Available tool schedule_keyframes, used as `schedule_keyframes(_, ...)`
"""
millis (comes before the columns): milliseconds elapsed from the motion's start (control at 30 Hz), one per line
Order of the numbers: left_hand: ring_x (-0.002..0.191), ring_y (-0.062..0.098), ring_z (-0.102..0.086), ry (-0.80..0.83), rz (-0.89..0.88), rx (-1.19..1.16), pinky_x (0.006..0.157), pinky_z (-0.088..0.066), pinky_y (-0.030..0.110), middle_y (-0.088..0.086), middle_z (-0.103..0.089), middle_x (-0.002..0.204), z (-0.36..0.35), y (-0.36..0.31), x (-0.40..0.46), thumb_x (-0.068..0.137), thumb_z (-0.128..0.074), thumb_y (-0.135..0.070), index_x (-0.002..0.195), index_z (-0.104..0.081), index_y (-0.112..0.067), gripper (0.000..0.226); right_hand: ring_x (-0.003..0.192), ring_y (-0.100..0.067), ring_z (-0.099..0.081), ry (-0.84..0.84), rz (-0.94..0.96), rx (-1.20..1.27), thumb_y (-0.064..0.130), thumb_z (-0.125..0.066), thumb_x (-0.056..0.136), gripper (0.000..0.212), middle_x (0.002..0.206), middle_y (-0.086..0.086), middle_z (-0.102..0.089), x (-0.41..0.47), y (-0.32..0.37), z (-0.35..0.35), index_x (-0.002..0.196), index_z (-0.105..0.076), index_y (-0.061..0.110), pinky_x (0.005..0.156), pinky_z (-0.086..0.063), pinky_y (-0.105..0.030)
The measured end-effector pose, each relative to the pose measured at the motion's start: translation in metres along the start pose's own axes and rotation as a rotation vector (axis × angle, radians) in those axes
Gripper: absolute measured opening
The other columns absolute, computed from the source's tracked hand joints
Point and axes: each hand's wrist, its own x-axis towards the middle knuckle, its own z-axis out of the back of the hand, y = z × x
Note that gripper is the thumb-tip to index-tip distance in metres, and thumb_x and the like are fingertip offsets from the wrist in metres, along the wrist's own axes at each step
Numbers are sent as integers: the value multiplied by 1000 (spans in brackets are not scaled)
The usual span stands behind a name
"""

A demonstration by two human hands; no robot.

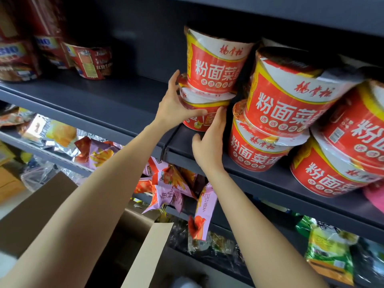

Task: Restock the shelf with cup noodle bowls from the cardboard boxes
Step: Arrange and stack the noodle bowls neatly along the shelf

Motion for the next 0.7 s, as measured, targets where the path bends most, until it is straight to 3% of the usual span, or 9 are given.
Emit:
schedule_keyframes(67,117,10,-55,2,4,5,101,-48,41,-10,-49,135,9,3,-11,57,-88,-49,151,-10,-28,124,145,-19,-16,-20,12,-15,-5,-60,84,86,158,-8,-10,-15,3,2,152,-8,9,115,-28,-31)
schedule_keyframes(167,114,9,-53,27,5,10,97,-51,34,-12,-45,132,19,1,-25,60,-88,-42,151,-13,-22,119,143,-20,-21,-63,103,-83,-2,-62,85,85,155,-11,-13,-36,8,4,151,-10,8,111,-36,-31)
schedule_keyframes(300,105,-1,-53,28,11,20,81,-46,6,-10,-46,132,22,-5,-39,66,-83,-38,150,-18,-19,108,143,-19,-20,-74,157,-103,-2,-61,85,86,156,-10,-9,-53,11,13,152,-9,12,107,-34,-24)
schedule_keyframes(533,116,6,-48,16,10,17,87,-44,10,-3,-44,143,15,-7,-52,69,-83,-31,151,-13,-16,110,142,-18,-25,-11,163,-103,-1,-60,87,82,157,-7,-10,-58,2,26,152,-13,14,101,-42,-24)
schedule_keyframes(700,118,7,-47,5,13,13,97,-46,27,0,-43,145,15,-9,-53,70,-84,-28,152,-13,-14,109,140,-17,-27,2,181,-80,3,-58,89,72,153,-7,-21,-53,-2,42,150,-19,12,100,-36,-17)
